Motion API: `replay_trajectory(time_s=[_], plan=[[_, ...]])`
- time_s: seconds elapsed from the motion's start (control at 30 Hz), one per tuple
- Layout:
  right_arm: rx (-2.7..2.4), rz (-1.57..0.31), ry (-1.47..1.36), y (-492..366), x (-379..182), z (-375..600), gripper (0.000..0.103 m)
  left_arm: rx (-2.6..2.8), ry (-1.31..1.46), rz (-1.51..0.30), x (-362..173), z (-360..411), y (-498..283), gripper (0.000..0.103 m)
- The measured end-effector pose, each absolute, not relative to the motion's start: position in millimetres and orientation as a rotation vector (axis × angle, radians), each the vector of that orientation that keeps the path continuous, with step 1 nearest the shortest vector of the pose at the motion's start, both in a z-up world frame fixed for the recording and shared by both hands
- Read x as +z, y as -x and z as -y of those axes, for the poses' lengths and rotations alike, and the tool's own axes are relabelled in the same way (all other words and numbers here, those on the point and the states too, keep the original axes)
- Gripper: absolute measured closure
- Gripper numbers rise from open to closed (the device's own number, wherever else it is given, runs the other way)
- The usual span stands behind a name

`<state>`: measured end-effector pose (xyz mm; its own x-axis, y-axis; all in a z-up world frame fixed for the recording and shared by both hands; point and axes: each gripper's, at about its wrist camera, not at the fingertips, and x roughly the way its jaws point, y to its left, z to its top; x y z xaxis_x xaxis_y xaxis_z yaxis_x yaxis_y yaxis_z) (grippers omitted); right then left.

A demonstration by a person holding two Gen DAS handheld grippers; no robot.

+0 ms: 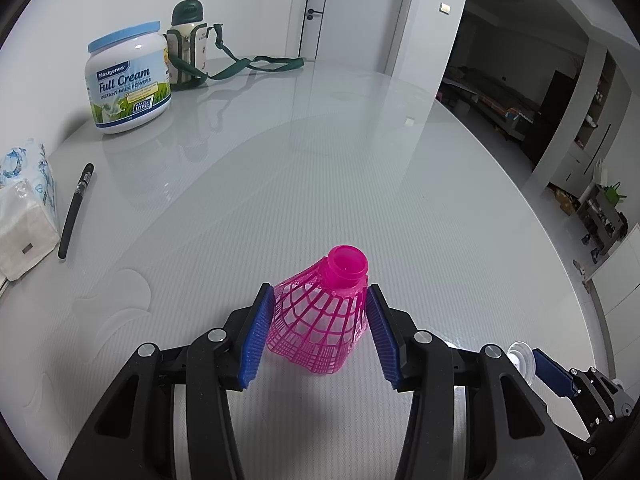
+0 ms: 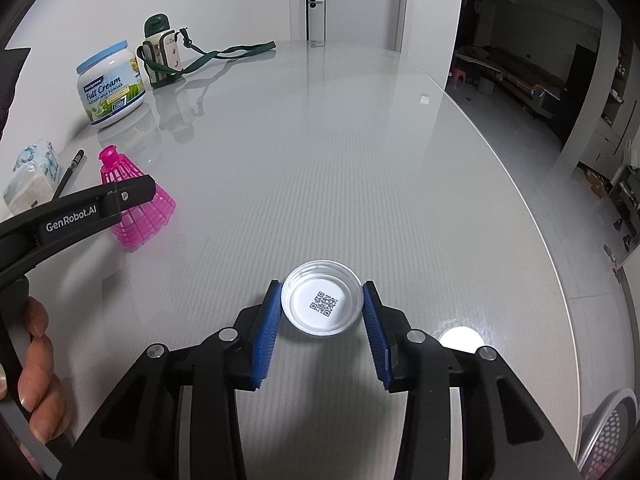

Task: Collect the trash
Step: 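Carry the shuttlecock with the left tool while the right carries the cap to the basket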

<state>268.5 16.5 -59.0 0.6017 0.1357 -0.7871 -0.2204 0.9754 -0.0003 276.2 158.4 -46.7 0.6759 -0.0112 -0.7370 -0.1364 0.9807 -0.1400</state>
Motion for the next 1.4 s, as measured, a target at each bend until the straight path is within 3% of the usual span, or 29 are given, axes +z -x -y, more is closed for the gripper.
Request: replay_trajectory(time_s=[0.8,1.4], plan=[[0.137,-0.873,0.006,-223.4,-40.0,18.0,0.064,-0.033,0.171,-0.830,-43.3,-133.7,-251.2,0.056],[0.028,-0.805,-0.107,-148.2,-20.4,93.8,0.064,-0.156,-0.012,-0.737,-26.4,-58.3,-194.5,0.056]])
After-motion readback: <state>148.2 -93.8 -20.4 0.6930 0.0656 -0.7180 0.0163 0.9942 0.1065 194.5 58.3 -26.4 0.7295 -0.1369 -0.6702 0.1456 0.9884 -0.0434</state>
